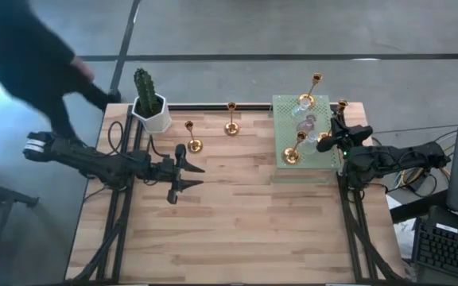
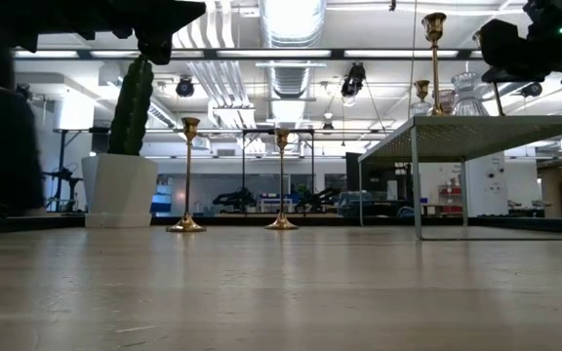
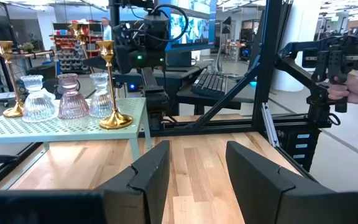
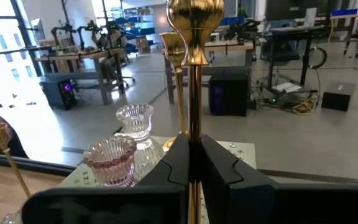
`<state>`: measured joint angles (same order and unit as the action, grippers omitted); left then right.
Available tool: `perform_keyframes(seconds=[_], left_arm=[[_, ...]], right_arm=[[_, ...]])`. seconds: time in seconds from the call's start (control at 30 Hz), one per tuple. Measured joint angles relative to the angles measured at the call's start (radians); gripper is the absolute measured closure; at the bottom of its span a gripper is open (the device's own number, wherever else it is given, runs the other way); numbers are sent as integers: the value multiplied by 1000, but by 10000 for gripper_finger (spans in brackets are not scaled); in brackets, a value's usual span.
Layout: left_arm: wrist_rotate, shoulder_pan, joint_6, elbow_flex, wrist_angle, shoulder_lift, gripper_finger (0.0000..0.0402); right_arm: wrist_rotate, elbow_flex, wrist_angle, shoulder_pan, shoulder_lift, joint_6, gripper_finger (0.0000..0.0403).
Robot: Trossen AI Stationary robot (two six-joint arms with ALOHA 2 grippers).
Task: Pick & Place candle stick holders
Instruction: Put the gold candle holder on the shelf
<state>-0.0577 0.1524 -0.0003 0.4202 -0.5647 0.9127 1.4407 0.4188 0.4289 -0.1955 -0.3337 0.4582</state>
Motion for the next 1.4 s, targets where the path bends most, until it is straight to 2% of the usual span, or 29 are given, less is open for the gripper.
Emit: perform_keyframes(seconds=[0.43, 0.77, 0.97, 1.4], left_arm=[[0, 0, 0, 0, 0, 0, 238], [0, 0, 0, 0, 0, 0, 238], [0, 0, 0, 0, 0, 0, 238], [0, 0, 0, 0, 0, 0, 238]], right_arm=[[22, -11, 1, 0, 0, 25, 388], [-14, -7, 2, 0, 0, 47, 348], [-24, 0, 2, 0, 0, 12, 303], [-31, 89, 12, 0, -1, -85, 175]])
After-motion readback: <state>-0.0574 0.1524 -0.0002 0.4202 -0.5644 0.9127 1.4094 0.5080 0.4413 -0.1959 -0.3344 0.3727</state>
